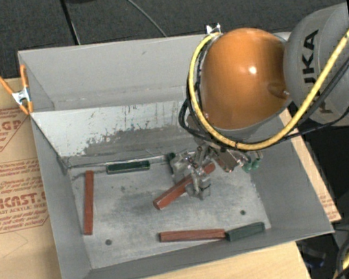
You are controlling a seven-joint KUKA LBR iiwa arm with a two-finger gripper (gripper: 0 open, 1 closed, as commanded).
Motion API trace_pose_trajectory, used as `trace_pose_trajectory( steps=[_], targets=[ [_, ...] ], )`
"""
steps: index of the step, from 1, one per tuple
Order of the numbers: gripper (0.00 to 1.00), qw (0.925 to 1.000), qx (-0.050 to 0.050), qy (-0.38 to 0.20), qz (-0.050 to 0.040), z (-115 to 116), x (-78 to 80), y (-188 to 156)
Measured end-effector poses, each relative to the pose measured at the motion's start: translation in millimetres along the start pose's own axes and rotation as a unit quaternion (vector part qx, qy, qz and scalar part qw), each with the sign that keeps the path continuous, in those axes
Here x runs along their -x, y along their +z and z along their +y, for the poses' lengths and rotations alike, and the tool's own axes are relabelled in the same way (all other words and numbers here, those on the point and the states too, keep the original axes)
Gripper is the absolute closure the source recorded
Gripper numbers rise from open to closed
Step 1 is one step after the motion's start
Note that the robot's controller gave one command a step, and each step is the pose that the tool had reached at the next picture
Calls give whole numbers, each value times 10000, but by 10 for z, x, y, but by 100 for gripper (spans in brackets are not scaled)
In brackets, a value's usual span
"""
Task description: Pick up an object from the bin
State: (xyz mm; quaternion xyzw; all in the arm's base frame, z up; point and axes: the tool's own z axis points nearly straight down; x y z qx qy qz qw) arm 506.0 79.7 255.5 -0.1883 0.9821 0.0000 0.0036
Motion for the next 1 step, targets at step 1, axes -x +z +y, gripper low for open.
trace_pose_trajectory(
  steps=[1],
  targets=[
    [100,10000,6,-1,14,3,-5,14]
  ],
)
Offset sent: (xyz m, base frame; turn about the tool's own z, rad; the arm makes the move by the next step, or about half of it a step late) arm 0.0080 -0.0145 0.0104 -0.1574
